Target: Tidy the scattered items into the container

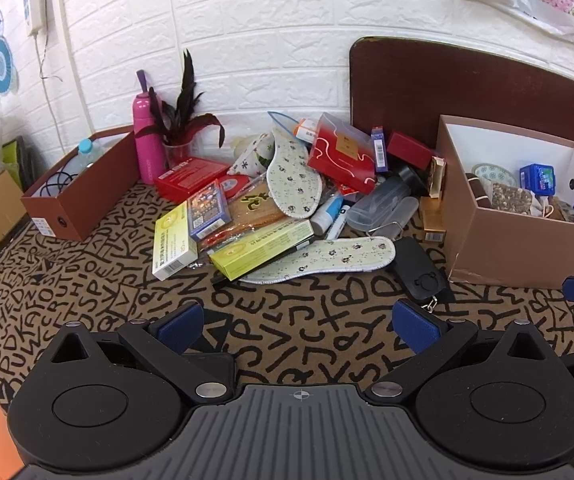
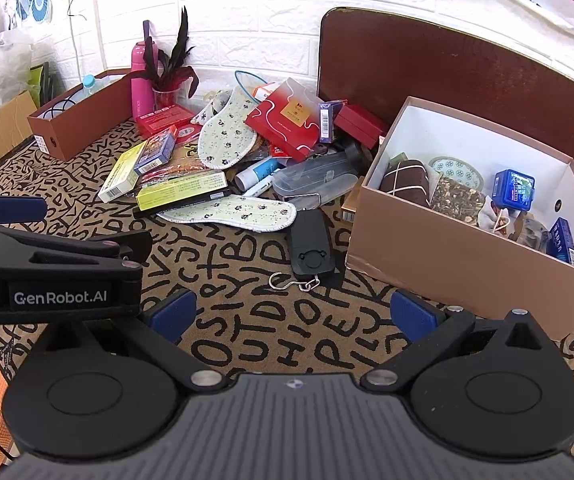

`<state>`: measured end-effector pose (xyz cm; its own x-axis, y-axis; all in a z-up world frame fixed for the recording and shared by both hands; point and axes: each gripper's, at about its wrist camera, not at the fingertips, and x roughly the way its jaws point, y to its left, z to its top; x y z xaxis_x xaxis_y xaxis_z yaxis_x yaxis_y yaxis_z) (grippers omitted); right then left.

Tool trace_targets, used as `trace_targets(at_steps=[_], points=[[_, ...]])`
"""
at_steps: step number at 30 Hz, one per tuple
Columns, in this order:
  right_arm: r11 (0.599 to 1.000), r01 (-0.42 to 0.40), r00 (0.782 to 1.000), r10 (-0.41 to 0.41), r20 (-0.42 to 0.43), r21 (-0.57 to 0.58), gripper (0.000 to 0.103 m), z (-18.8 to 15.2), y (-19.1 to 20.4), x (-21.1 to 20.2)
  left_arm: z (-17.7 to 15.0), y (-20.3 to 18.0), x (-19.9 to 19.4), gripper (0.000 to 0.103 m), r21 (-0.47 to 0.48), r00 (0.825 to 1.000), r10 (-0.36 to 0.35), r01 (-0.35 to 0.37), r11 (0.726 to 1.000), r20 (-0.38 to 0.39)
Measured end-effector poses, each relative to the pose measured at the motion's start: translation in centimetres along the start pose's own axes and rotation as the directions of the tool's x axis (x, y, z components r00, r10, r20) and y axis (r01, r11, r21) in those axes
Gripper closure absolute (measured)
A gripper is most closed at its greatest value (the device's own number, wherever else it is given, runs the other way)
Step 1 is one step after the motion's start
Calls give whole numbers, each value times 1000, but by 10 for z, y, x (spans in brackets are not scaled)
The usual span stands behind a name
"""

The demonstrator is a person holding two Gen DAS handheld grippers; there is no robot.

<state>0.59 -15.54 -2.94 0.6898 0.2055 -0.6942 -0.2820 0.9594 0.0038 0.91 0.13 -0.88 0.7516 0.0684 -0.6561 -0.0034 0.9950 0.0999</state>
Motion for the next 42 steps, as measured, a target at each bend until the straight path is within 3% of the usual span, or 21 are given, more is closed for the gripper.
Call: trace_targets(at_steps=[28, 42], points=[[1000, -20, 999, 20, -42, 8, 0, 6, 3, 25, 4, 9, 23, 0, -17, 999, -12, 11, 1000, -42], [997, -72, 993, 73, -97, 18, 0, 10, 12, 72, 3, 36, 77, 0, -42, 995, -18, 14, 999, -101]])
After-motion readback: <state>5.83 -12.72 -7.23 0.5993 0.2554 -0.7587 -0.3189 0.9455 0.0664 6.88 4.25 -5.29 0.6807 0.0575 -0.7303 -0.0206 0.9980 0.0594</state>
